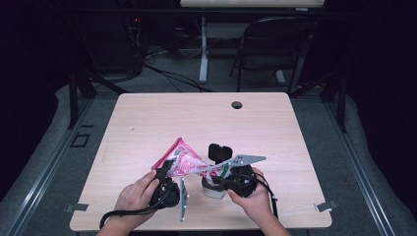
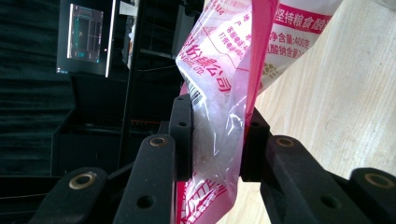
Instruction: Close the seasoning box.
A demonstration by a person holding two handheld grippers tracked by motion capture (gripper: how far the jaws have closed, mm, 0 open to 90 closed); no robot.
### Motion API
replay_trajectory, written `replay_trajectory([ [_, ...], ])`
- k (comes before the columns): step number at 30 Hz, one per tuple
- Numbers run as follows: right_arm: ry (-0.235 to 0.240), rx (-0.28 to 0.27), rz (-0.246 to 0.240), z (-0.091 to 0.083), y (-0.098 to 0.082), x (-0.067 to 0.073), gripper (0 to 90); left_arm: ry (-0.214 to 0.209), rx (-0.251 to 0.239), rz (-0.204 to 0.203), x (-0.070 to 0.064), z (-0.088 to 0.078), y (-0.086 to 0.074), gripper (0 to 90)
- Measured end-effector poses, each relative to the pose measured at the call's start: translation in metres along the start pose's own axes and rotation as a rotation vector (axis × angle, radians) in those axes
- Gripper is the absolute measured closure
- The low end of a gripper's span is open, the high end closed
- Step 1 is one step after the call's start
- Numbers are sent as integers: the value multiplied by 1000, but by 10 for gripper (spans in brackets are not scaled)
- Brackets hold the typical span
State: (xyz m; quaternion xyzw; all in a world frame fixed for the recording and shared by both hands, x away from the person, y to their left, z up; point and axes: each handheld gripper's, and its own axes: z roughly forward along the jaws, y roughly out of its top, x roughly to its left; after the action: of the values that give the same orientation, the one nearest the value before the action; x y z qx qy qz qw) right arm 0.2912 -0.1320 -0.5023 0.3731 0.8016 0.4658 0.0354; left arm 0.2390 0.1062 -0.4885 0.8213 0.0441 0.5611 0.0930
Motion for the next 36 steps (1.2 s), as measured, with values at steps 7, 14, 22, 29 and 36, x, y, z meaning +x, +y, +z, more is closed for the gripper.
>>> replay_trajectory([
  [7,-7,-11,1,1,-2,1,900,-5,-1,8,1,-1,2,728],
  [14,-13,-14,4,1,-4,1,900,-1,4,24,2,-2,4,728],
  [22,-18,-23,9,2,-5,1,900,-3,7,41,4,-4,7,729],
  [29,-20,-26,9,2,-7,2,900,-5,12,59,6,-5,8,729],
  [36,-20,-27,10,3,-7,3,900,-5,12,76,6,-6,9,730],
])
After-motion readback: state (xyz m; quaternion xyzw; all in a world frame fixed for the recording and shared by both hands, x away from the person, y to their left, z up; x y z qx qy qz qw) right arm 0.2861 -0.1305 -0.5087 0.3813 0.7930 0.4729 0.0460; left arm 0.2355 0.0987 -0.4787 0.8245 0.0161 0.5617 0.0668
